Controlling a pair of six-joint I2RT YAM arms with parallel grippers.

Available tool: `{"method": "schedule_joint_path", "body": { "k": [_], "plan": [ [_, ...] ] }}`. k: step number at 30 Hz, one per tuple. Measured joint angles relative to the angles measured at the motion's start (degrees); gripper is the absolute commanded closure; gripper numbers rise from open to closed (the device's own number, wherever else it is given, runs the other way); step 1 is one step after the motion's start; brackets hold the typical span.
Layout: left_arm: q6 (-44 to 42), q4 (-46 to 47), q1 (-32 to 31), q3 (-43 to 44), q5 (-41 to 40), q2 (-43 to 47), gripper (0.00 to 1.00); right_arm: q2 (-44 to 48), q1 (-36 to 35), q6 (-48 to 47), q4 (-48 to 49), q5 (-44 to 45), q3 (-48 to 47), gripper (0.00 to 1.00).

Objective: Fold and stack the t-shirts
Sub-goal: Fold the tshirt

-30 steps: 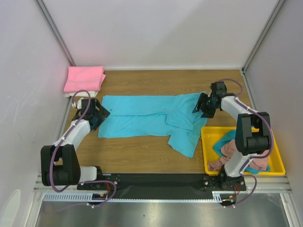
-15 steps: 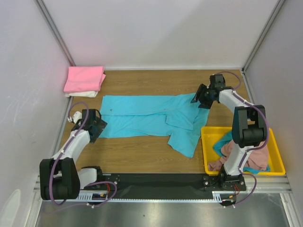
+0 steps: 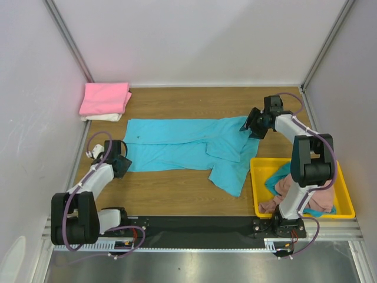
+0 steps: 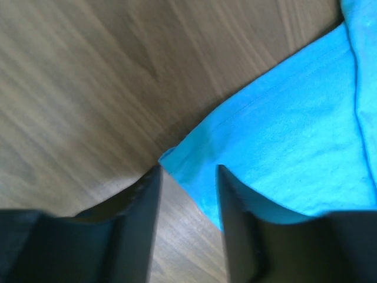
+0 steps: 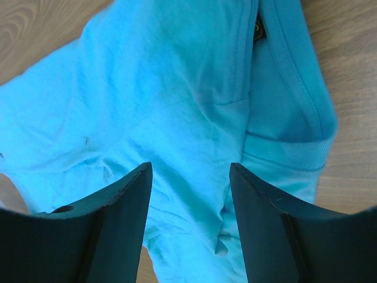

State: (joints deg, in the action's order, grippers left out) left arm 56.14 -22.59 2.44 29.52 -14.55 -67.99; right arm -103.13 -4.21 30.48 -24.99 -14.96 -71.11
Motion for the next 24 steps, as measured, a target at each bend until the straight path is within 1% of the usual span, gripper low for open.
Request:
{"method": "schedule_joint_path", "body": {
  "k": [2,3,5,6,9,13,24],
  "plan": [
    [0.0,1.3,0.0,0.0,0.0,-0.9,0.63,-0.2,0.2,0.2,0.9,-0.5,0.0,0.42],
    [0.0,1.7,0.0,0.0,0.0,-1.2,0.7,-0.7,0.2,0.6,1.7,-0.9,0.0,0.43],
    [-0.1,2.8,0.0,0.0,-0.1,-2.0,0.78,-2.4,0.0,1.1,3.9,-1.7,-0.1,0.44],
    [-0.1,3.3,0.0,0.0,-0.1,-2.5,0.85,-3.6,-0.1,1.4,4.7,-2.1,-0.3,0.44],
    [-0.7,4.8,0.0,0.4,-0.3,-3.9,0.93,-7.8,-0.4,2.3,6.4,-2.9,-1.4,0.45],
    [-1.2,5.9,0.0,2.2,-0.3,-6.7,0.99,-11.1,-0.4,3.6,8.2,-3.9,-4.0,0.48],
    [-2.8,10.8,0.0,8.8,0.0,-16.1,1.0,-18.3,1.4,3.8,10.5,-3.3,-12.9,0.5]
  ]
}}
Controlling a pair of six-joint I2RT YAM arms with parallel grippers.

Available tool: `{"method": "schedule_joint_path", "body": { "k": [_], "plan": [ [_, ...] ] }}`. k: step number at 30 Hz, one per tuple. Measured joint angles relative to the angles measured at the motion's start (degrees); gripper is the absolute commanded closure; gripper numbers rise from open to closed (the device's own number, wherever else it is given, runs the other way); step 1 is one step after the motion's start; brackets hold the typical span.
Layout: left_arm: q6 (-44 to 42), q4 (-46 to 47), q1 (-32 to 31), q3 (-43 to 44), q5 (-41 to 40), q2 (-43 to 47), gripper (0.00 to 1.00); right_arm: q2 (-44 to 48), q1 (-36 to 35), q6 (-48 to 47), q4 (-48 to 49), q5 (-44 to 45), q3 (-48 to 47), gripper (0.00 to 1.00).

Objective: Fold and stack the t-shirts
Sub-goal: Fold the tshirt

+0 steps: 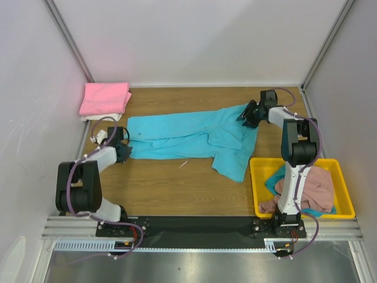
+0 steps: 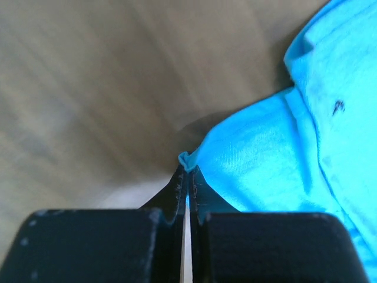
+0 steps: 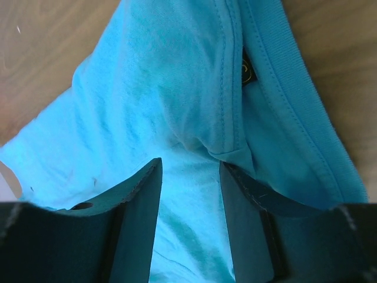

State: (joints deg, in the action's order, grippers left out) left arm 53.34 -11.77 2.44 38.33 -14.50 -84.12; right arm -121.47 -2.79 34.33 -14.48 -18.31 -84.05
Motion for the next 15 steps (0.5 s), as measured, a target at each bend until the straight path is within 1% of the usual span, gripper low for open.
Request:
{"method": "schedule_joint_path", "body": {
  "k": [8,10,15],
  "plan": [
    [-0.9,4.4,0.0,10.1,3.2,-11.4,1.0,-5.7,2.1,-1.2,-0.4,1.5,-9.0,0.49],
    [-1.1,5.5,-0.1,11.2,4.3,-12.7,1.0,-6.4,2.6,-2.3,-1.2,2.0,-10.7,0.45],
    [-1.6,5.8,-0.8,11.2,5.4,-12.7,1.0,-5.9,3.7,-4.5,-4.7,3.3,-11.7,0.37]
  ]
}}
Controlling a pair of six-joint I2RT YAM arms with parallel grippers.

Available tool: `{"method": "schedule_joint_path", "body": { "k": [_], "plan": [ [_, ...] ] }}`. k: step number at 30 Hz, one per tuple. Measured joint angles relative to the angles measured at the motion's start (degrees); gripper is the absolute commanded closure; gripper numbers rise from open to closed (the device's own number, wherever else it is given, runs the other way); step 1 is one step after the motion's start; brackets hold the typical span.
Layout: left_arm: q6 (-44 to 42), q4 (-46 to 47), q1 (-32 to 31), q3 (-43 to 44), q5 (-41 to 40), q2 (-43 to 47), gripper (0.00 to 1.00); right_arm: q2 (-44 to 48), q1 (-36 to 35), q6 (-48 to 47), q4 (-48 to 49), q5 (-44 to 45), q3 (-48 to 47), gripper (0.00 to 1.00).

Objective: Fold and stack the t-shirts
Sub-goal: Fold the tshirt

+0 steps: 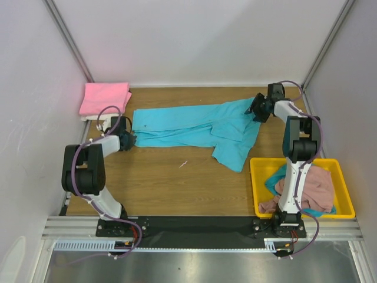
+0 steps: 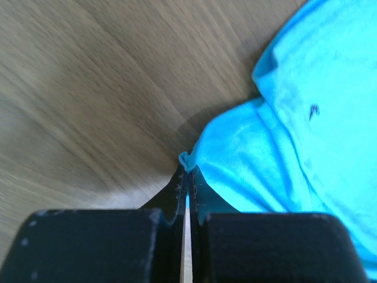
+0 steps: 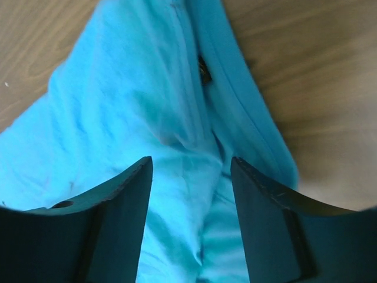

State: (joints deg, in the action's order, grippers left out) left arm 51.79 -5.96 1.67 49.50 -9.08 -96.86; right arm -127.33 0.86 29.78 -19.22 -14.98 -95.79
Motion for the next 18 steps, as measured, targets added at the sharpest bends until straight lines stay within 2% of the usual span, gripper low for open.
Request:
{"method": "schedule_joint_path", "body": {
  "k": [4,12,18],
  "plan": [
    [0.5,-0.2,-2.6,-2.1,0.3,2.0,1.0,4.3,0.3,-1.2,-4.9,1.7,1.9,0.34],
    [7.8,-1.4,-6.1,-13.2,-1.0,13.0,1.0,24.2,0.3,-1.4,-9.3,2.3,15.2,0.35],
    [9.9,-5.3,-6.1,-14.1,-5.9,15.5,1.0,26.0,-1.2,-1.8,-11.5,1.9,20.2,0.34]
  ]
}}
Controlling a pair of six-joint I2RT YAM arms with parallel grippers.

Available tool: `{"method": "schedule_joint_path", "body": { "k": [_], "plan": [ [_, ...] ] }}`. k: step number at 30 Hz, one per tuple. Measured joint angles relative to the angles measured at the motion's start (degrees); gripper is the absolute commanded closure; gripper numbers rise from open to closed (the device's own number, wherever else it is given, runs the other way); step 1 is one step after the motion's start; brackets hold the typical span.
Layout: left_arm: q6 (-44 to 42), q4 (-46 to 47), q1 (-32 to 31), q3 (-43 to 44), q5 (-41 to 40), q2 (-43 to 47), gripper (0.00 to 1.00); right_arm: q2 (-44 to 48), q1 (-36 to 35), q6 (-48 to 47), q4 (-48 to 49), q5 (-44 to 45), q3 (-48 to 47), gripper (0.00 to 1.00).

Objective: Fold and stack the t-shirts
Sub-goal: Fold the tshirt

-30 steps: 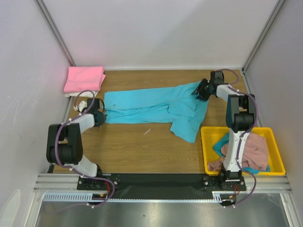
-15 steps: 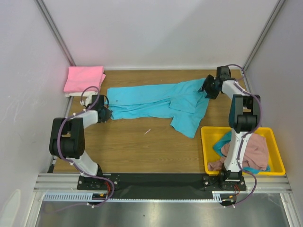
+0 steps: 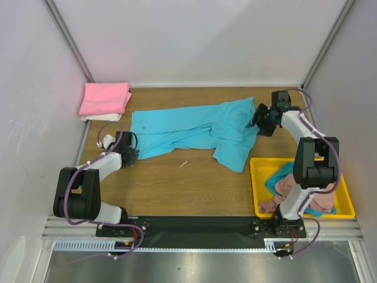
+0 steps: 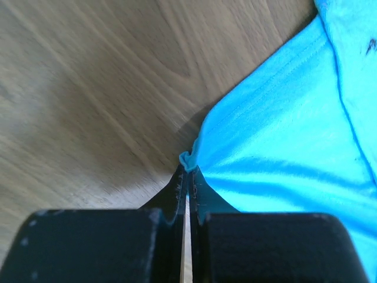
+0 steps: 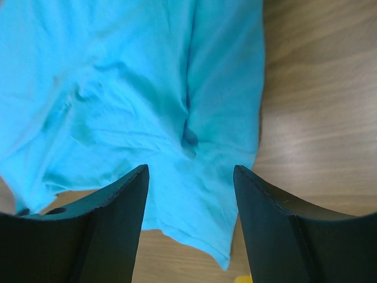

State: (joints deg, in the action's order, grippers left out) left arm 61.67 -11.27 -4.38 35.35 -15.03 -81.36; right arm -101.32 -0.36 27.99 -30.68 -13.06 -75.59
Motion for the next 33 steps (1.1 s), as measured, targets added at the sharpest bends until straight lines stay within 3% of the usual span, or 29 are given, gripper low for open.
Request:
{"method": "schedule_joint_path", "body": {
  "k": [8,15,22,33],
  "plan": [
    [0.5,-0.2,0.0,0.0,-2.7,-0.1,1.0,0.9,-9.3,2.6,-4.3,2.7,0.6,0.35],
    [1.4,0.3,0.0,-0.2,-3.0,-0.1,1.0,11.3,-14.5,9.3,-8.3,8.3,6.2,0.34],
    [1.5,1.6,0.0,-0.8,-3.3,0.0,1.0,13.1,-21.3,13.9,-11.5,14.3,10.3,0.32],
    [1.3,2.1,0.0,-0.9,-3.3,0.0,1.0,12.7,-24.8,17.8,-12.5,18.3,15.0,0.28]
  ]
}}
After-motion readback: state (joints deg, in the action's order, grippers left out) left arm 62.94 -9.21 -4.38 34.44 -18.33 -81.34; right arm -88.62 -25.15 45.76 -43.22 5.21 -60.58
